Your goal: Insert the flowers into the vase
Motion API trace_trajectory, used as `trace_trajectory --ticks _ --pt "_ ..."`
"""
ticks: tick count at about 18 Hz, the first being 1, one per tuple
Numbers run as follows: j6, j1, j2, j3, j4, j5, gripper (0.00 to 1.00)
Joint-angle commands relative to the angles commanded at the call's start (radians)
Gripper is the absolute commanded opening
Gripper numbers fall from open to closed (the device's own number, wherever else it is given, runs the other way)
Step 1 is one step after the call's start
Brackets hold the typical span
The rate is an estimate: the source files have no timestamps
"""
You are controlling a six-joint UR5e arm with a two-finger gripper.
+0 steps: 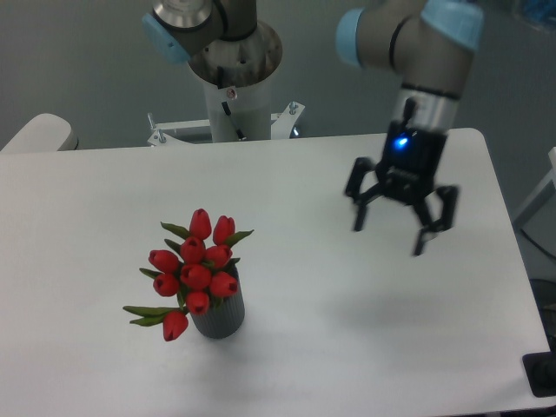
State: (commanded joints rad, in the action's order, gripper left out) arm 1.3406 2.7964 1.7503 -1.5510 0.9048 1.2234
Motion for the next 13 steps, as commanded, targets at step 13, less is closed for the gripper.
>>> trace_trajectory --ticks 13 --pt "0.428 0.163 -0.055 0.264 0.612 0.291 1.0"
